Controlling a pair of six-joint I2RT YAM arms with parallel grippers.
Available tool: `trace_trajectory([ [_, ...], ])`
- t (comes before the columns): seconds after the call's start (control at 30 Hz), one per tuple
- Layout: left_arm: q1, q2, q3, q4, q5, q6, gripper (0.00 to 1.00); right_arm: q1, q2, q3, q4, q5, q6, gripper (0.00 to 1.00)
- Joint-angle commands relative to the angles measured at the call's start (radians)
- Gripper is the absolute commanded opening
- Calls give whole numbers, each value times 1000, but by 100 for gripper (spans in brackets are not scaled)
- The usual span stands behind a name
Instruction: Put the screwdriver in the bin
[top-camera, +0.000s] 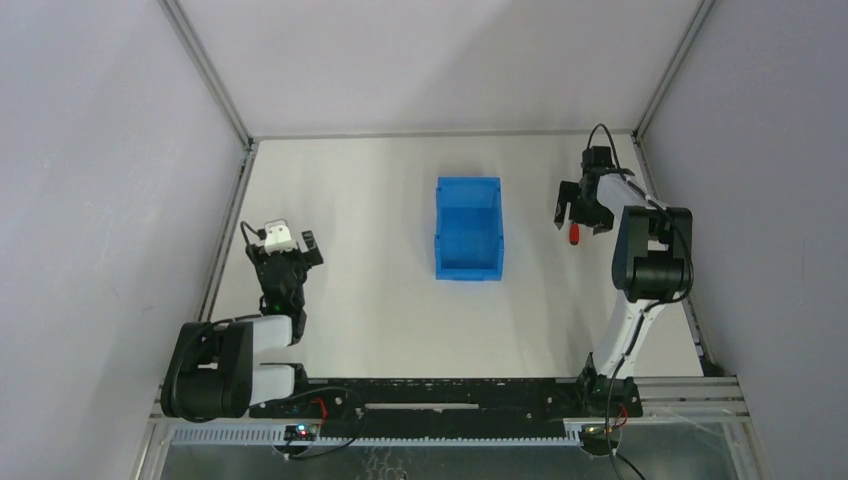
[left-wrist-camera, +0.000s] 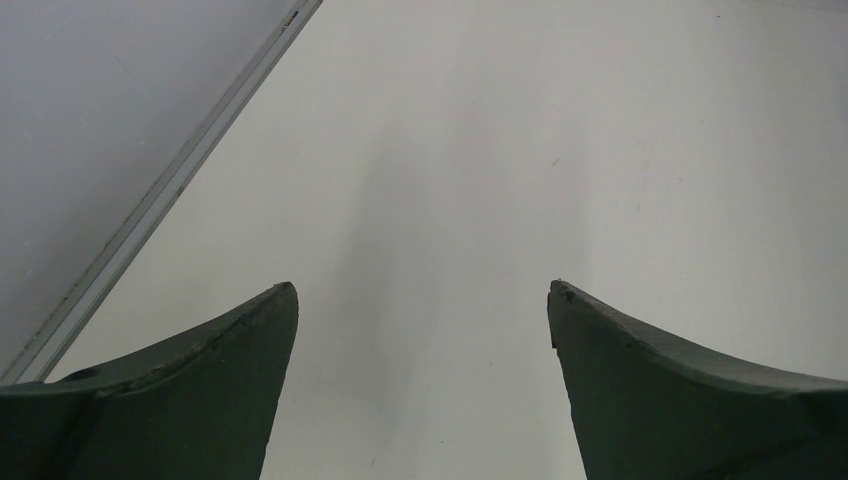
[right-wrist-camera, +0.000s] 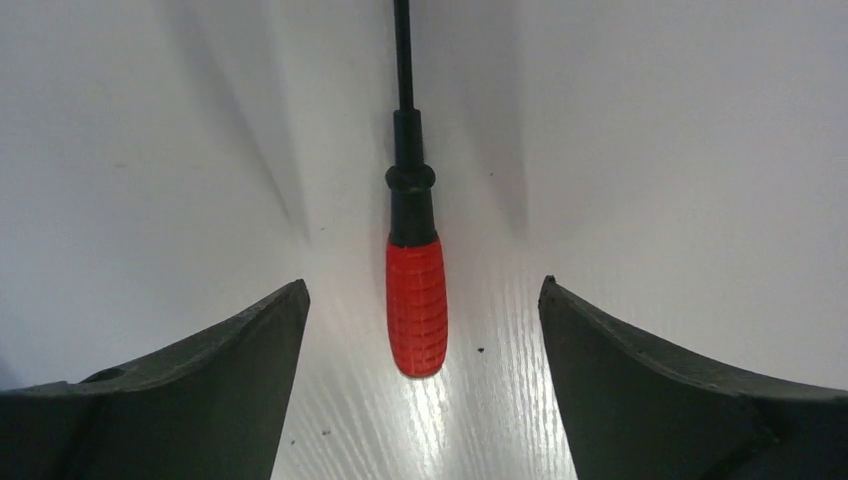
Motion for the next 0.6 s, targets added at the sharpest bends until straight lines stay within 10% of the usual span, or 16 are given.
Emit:
trace_trajectory([
  [0.0,7,-11,38,69,7,9,100,-4,55,29,-11,16,-8,88],
  [0.33,7,-10,38,69,6,9,100,-6,71,30,-19,-2,-11,20],
  [0.57,7,-11,38,69,7,10,100,-4,-72,71,-97,-26,-9,6],
])
